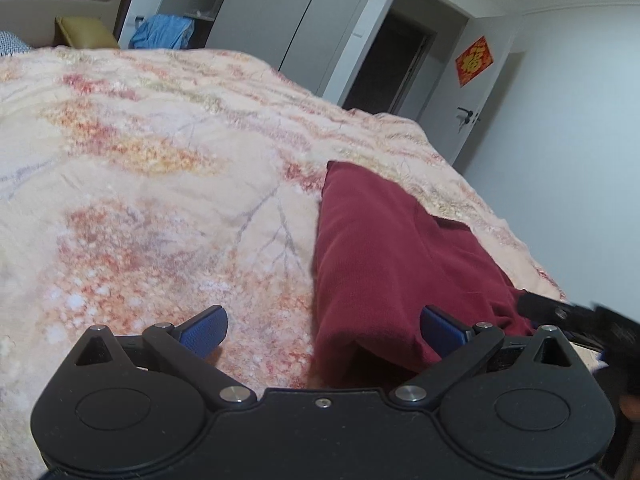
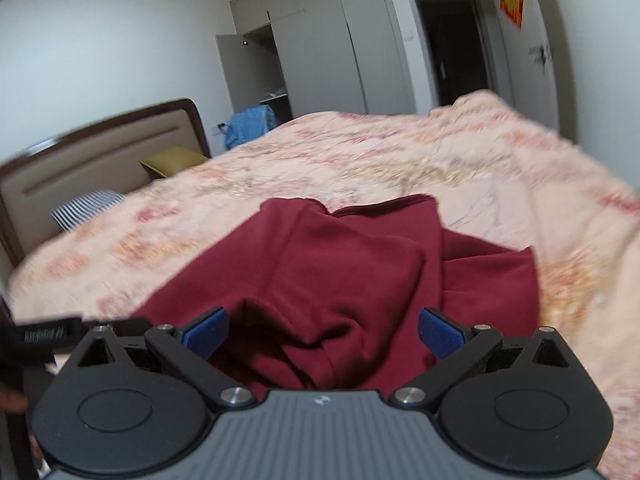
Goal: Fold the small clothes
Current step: 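Grasp the sweater bundle edge with the right gripper and lift it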
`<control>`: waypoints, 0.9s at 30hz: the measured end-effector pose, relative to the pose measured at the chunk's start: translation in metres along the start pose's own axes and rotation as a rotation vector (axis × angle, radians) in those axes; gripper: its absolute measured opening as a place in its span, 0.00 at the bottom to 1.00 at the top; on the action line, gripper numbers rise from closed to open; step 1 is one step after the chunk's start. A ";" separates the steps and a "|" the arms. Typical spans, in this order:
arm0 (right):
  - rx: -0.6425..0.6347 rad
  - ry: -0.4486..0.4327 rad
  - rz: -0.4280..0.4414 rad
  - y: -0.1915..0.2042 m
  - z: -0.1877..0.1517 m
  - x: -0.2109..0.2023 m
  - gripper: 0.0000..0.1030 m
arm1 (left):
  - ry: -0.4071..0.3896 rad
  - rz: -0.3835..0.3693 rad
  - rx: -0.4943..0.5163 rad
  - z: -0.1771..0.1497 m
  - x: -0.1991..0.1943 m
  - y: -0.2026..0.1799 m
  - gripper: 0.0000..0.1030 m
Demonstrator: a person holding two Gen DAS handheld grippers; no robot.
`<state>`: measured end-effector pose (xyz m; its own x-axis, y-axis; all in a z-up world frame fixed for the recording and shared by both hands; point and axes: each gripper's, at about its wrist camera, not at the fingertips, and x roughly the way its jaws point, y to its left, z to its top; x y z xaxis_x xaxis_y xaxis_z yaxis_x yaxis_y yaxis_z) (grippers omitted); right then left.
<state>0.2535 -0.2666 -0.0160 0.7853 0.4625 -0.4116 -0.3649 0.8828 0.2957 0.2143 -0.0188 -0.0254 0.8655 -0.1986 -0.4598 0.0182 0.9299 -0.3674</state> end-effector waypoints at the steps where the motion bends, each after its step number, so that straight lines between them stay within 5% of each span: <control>1: 0.019 0.010 0.007 -0.004 0.003 0.006 1.00 | -0.006 -0.008 0.008 0.000 -0.001 -0.001 0.99; 6: 0.151 0.062 0.022 -0.027 0.011 0.036 1.00 | -0.021 -0.044 0.063 -0.002 -0.004 -0.008 0.99; 12: 0.230 0.070 0.033 -0.044 0.015 0.056 0.94 | -0.043 -0.070 0.254 -0.009 -0.012 -0.029 0.99; 23: 0.230 0.063 0.014 -0.042 0.013 0.059 0.89 | -0.063 0.060 0.629 -0.031 -0.003 -0.073 0.99; 27: 0.239 0.043 -0.013 -0.042 0.016 0.058 0.73 | -0.108 0.050 0.769 -0.033 -0.006 -0.086 0.95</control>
<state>0.3223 -0.2785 -0.0388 0.7656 0.4583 -0.4514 -0.2221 0.8469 0.4832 0.1913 -0.1077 -0.0181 0.9179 -0.1563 -0.3648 0.2857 0.8982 0.3341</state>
